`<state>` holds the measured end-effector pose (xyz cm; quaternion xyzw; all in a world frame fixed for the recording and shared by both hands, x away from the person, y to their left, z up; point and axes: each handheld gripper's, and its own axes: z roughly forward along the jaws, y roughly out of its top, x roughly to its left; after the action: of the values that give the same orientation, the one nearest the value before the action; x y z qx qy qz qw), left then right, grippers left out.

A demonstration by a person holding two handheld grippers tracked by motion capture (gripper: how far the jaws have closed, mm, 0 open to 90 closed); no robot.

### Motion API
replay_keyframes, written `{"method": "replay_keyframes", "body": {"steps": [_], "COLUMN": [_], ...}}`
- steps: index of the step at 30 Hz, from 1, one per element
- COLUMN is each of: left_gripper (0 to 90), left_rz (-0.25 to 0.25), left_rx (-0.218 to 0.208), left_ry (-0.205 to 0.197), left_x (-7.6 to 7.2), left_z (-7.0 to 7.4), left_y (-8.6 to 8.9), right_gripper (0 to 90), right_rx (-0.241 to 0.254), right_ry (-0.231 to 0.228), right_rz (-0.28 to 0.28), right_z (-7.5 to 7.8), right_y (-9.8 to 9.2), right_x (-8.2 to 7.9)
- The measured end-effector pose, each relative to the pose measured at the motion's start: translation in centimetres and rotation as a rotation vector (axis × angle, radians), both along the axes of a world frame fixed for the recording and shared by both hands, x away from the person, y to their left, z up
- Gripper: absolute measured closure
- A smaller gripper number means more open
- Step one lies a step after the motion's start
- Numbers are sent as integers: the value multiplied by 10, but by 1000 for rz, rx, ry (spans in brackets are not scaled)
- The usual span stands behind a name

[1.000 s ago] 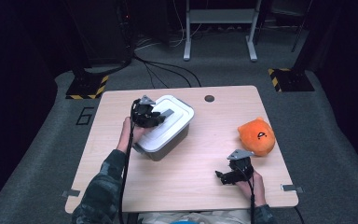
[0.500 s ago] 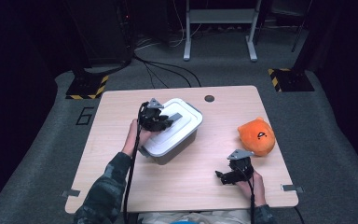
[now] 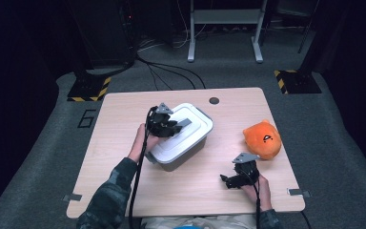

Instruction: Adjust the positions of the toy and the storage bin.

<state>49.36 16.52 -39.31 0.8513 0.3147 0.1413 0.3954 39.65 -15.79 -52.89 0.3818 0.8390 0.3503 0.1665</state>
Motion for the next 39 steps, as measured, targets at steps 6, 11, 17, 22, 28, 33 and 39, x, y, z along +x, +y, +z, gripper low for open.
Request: {"method": "replay_keyframes", "body": {"steps": [6,11,17,22,28,33,39], "left_gripper": [663,663,663,663,663,663,664], "left_rz": [-15,-41,-63,-64,-65,-71,-86], "left_rx": [-8,-6,2,10,19,29,35], "left_ry": [11,14,6,1,-7,-9,-17], "left_x": [-5,-10,-14,-14,-16,-15,-17], "left_z": [0,0,0,1,2,4,12], "left_y": [-6,-14,-23,-24,-24,-24,-26], "right_gripper": [30,29,30,30,30,31,33], "right_rx": [1,0,-2,-1,-1,-1,3], "right_ry": [1,1,-1,-1,0,2,2], "right_rz": [0,0,0,-1,-1,-2,-9], "right_z": [0,0,0,0,0,0,0], "right_y": [0,0,0,0,0,0,0], "right_x": [0,0,0,0,0,0,0]}}
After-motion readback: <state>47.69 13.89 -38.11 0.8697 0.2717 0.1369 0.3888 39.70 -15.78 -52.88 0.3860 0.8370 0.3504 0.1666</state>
